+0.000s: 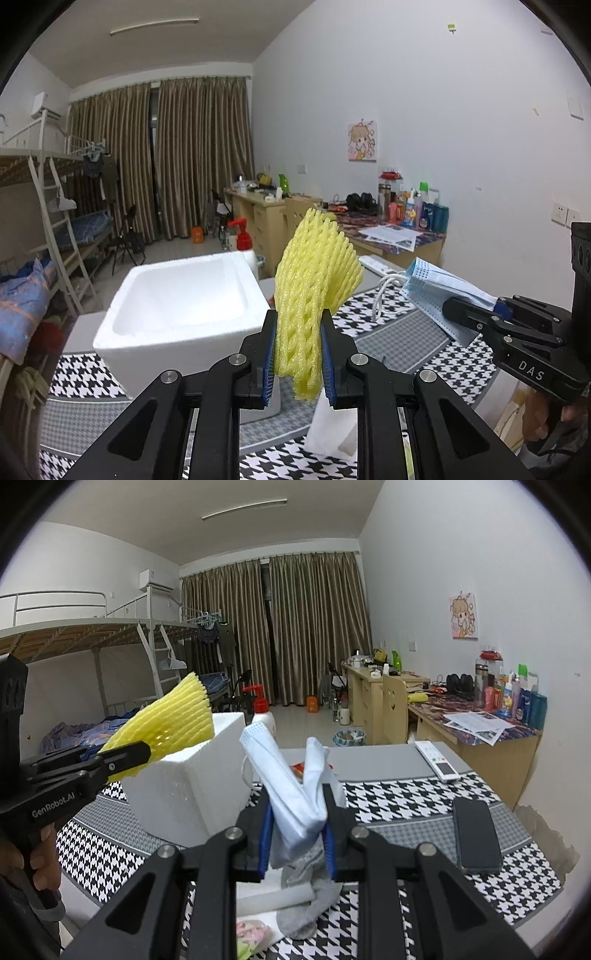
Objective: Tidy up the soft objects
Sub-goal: 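Lift the yellow net with the left gripper while the right gripper carries the mask toward the foam box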
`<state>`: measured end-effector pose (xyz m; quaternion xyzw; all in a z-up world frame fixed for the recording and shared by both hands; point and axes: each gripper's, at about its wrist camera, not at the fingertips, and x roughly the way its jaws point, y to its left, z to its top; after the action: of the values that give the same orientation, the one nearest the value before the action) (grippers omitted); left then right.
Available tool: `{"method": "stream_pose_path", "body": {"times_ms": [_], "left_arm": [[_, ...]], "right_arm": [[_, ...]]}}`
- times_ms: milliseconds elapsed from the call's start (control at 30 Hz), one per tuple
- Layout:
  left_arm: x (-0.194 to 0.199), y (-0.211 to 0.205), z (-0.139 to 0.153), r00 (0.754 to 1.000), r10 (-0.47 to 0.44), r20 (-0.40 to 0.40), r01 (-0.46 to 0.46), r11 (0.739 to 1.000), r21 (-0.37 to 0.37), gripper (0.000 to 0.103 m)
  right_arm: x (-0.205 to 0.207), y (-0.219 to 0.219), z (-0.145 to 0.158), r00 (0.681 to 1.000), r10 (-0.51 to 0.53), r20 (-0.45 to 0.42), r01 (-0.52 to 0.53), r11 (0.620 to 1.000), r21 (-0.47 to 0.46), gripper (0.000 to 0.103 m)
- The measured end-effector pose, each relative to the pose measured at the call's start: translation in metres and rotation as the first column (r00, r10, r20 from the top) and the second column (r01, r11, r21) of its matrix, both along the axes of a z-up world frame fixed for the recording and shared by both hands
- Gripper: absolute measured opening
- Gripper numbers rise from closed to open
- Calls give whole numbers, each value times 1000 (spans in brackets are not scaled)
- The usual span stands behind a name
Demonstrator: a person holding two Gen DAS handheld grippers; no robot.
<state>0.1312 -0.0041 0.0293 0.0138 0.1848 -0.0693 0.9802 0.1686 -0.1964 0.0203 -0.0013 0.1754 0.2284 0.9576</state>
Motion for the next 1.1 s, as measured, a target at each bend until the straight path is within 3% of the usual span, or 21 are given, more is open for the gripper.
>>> {"method": "stream_pose_path", "body": {"times_ms": [1100], "left_arm": [[24,32,28,988,145,57,-146,989,14,22]], "right_arm": [[30,46,30,993,113,28,-113,994,6,27]]}}
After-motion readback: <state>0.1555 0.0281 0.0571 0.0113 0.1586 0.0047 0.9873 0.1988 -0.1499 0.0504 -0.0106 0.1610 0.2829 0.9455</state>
